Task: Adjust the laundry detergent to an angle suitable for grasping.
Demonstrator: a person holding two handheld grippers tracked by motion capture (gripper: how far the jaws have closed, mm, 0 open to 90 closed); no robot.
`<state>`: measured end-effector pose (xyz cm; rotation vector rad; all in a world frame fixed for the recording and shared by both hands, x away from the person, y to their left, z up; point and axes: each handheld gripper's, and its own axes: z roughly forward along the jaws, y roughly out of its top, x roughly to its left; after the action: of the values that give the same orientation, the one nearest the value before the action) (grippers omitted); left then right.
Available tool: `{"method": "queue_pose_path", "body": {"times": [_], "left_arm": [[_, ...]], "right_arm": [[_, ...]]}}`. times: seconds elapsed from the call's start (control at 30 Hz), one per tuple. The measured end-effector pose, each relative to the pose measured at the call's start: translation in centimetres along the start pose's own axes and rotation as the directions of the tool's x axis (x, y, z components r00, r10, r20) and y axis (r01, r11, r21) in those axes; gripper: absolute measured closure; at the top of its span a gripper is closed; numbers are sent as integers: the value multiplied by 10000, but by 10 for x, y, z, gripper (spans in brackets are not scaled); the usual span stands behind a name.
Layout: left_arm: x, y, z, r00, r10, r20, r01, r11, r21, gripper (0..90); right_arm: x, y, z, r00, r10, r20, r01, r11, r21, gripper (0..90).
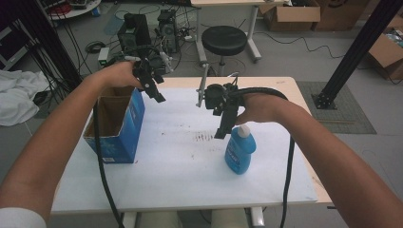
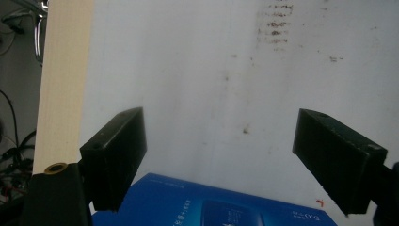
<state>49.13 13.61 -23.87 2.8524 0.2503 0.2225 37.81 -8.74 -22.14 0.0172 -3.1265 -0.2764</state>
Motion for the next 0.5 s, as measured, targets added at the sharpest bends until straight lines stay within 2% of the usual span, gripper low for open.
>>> {"method": "queue_pose_path", "body": {"times": [0.5], "left_arm": [[-2,-5,-6,9997,-177,-139,175,9998,-116,187]], "right_arm": [[3,1,-4,10000,-41,44,41,9999,-97,186]]}}
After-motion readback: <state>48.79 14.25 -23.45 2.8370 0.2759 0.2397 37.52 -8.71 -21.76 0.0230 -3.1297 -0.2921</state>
